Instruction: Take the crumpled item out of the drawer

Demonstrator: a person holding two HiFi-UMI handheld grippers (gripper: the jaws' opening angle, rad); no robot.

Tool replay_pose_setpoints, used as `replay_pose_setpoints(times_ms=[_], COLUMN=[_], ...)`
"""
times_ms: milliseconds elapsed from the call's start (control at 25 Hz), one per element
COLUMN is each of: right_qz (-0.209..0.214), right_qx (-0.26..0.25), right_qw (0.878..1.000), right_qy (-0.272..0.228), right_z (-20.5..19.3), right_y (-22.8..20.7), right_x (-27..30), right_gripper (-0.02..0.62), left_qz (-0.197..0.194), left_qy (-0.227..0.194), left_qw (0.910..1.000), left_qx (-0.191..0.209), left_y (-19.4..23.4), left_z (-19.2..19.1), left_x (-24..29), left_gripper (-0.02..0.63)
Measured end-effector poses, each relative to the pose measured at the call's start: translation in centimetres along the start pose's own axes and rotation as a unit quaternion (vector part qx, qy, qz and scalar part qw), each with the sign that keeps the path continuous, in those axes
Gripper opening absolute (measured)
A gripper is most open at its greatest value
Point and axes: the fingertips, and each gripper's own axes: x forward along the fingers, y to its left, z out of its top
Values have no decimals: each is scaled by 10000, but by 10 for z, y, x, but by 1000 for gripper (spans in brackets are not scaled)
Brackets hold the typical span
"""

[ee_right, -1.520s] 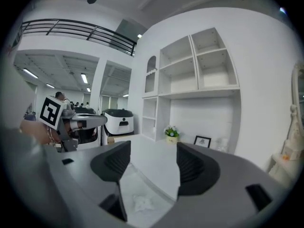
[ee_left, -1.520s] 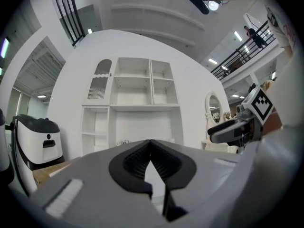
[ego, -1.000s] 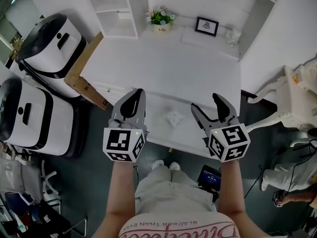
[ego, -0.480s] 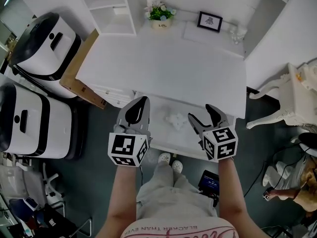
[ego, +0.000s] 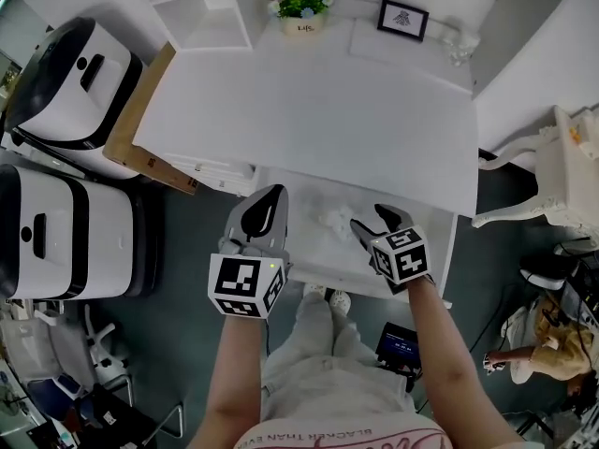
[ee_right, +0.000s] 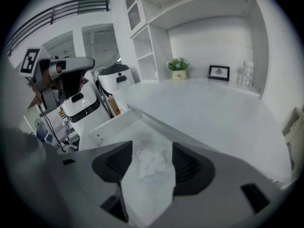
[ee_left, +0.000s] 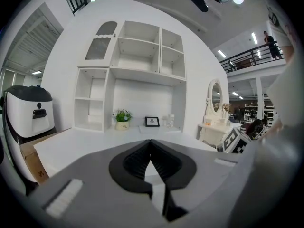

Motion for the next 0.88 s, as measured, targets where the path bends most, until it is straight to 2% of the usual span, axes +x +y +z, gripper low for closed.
replay_pose_setpoints(times_ms=[240,440,880], right_qz=[4,2,18], right_qx=[24,2,-77], right_qw=[9983,9961,9886], right_qy=[588,888,1505], right_z=[-32,-45,-77], right_y=[-6,-13,-23], right_x=[40,68,102], right_gripper=[235,216,193], left_qz=[-109,-236,-342], left_qy=[159,291,560], left_qw=[9998,9993,9978], left_qx=[-10,64,-85], left_y=[2,1,10], left_z=[-13,-23,-47], left_x=[6,9,18], left_gripper=[9,9,9])
